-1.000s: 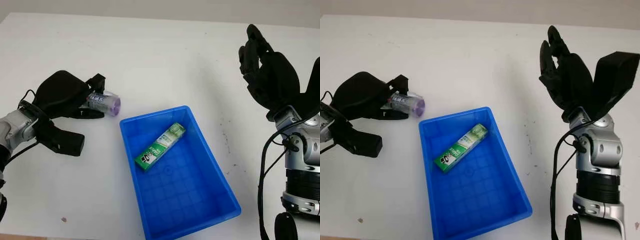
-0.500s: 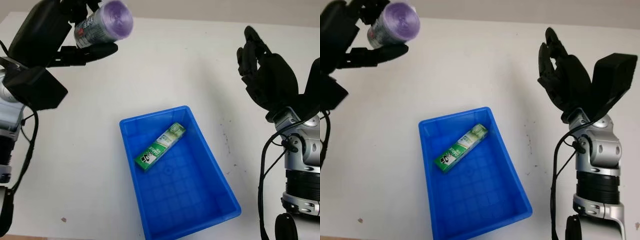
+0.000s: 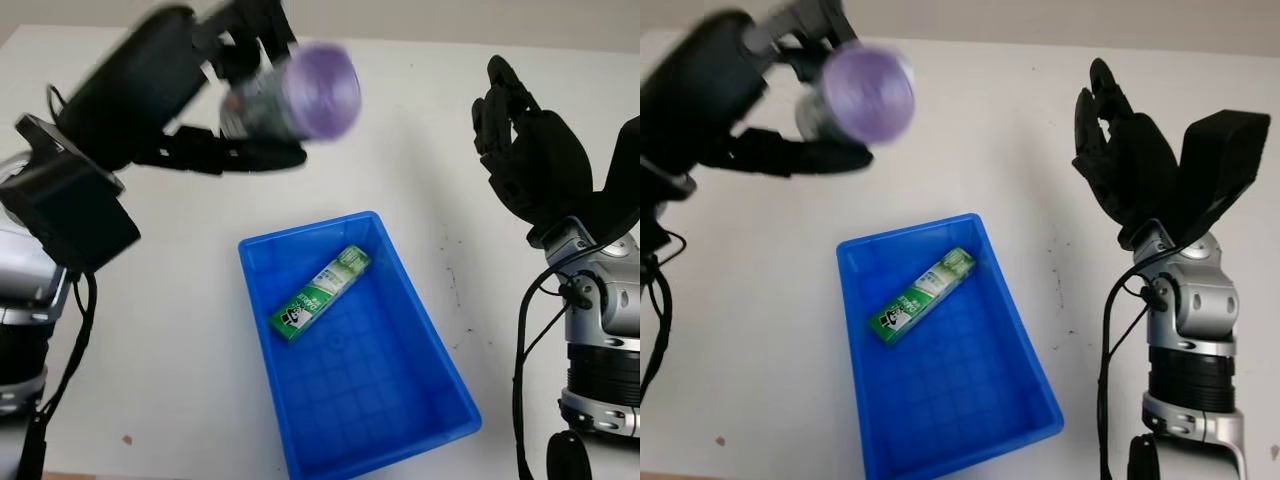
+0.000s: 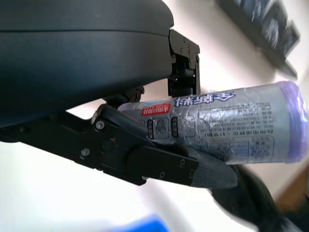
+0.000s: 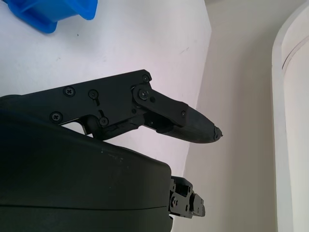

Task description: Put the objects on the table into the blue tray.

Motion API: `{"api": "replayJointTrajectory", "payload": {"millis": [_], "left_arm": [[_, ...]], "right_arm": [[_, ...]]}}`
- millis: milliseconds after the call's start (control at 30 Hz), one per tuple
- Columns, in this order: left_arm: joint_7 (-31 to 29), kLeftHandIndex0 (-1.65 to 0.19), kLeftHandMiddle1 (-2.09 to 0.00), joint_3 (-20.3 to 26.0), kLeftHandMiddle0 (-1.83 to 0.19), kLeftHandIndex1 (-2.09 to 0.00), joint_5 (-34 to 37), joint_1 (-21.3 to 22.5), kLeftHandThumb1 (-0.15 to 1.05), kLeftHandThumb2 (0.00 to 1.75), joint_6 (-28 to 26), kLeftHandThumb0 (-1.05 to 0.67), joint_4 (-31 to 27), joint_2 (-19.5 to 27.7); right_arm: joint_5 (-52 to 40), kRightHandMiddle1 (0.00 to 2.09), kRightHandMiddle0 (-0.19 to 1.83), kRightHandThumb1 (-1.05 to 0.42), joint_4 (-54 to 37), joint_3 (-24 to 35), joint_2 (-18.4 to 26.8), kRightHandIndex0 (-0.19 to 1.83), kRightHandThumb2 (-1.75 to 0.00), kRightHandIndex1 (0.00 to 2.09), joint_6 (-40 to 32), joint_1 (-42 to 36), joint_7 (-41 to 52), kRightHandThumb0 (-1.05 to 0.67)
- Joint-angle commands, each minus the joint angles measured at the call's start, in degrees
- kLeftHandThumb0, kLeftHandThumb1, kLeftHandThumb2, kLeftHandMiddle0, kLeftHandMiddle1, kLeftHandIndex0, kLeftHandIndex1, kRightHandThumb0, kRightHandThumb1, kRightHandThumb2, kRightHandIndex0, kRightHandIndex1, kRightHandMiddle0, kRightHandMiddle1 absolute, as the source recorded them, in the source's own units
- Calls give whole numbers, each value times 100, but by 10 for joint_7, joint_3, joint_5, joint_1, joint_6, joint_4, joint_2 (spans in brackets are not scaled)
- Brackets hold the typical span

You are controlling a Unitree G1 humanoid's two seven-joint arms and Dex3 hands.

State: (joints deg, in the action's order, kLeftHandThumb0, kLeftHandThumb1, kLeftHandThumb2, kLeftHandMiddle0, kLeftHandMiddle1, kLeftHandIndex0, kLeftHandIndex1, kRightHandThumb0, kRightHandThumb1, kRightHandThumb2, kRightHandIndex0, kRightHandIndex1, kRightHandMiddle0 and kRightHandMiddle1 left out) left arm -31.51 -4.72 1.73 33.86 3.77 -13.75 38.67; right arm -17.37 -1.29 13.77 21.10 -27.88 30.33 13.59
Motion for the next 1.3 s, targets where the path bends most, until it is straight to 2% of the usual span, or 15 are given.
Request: {"api": "replayJointTrajectory", "payload": {"millis": [0, 100, 233, 400, 433, 533, 567, 600, 667, 700, 833, 967, 1133, 1200, 1267], "left_arm": [[-25, -42, -209, -13, -65, -189, 15, -15, 105, 30, -40, -48, -35, -3], [-63, -42, -209, -32, -71, -189, 33, -30, 105, 31, -83, -48, -56, -12], [-110, -37, -209, -47, -75, -208, 60, -47, 105, 33, -160, -47, -77, -10], [-122, -34, -204, -54, -65, -202, 87, -78, 105, 27, -223, -43, -89, -33], [-121, -31, -195, -55, -59, -191, 89, -86, 105, 27, -226, -42, -87, -38], [-141, -22, -134, -61, -48, -123, 89, -92, 105, 29, -221, -44, -79, -38], [-153, -23, -104, -67, -48, -95, 82, -88, 105, 29, -218, -45, -79, -30], [-165, -26, -55, -72, -50, -55, 79, -83, 105, 29, -222, -49, -80, -23], [-191, -20, -14, -78, -38, -20, 78, -72, 105, 28, -230, -53, -82, -10], [-199, -16, -8, -80, -34, -13, 79, -69, 105, 28, -234, -54, -83, -7], [-227, 0, -2, -74, -4, -3, 84, -55, 105, 37, -226, -50, -78, 2], [-213, 3, -3, -30, 5, -3, 127, -57, 105, 36, -215, -36, -58, -25], [-147, -8, -7, 23, -10, -8, 131, -60, 92, 65, -165, -50, -26, -66], [-100, -18, -8, 51, -19, -12, 141, -66, 91, 66, -138, -50, -6, -105], [-26, -37, -11, 85, -42, -20, 152, -68, 102, 43, -101, -52, 16, -161]], "right_arm": [[-2, 0, -19, -105, -12, 1, -2, -19, -76, 0, 7, -7, 1, -52], [2, 0, -19, -105, -13, 3, -2, -19, -74, 0, 6, -8, -7, -53], [0, 0, -19, -105, -18, 6, -2, -19, -73, 0, 0, -8, -14, -54], [3, 0, -19, -105, -12, 2, 2, -19, -70, 0, 7, -7, -9, -56], [3, 0, -19, -105, -13, 2, 1, -19, -69, 0, 5, -7, -10, -56], [2, 0, -19, -105, -14, 5, 0, -19, -68, 0, 5, -8, -10, -56], [2, 0, -19, -105, -13, 6, 0, -19, -68, 0, 5, -8, -9, -56], [3, 0, -19, -105, -13, 5, 1, -19, -67, 0, 4, -8, -10, -56], [6, 0, -19, -105, -14, 4, 3, -19, -67, 1, 3, -8, -10, -56], [6, 0, -19, -105, -14, 3, 4, -19, -68, 1, 4, -9, -8, -56], [8, 0, -19, -105, -14, 3, 3, -19, -71, 0, 8, -11, -4, -55], [5, 0, -19, -105, -13, 5, 1, -19, -73, 0, 6, -13, -1, -55], [4, 0, -19, -105, -13, 6, -1, -19, -72, 0, 7, -14, -1, -55], [4, 0, -19, -105, -13, 5, 0, -19, -73, 0, 6, -14, 0, -55], [2, 0, -19, -105, -13, 5, -1, -19, -73, 0, 3, -12, 1, -55]]}}
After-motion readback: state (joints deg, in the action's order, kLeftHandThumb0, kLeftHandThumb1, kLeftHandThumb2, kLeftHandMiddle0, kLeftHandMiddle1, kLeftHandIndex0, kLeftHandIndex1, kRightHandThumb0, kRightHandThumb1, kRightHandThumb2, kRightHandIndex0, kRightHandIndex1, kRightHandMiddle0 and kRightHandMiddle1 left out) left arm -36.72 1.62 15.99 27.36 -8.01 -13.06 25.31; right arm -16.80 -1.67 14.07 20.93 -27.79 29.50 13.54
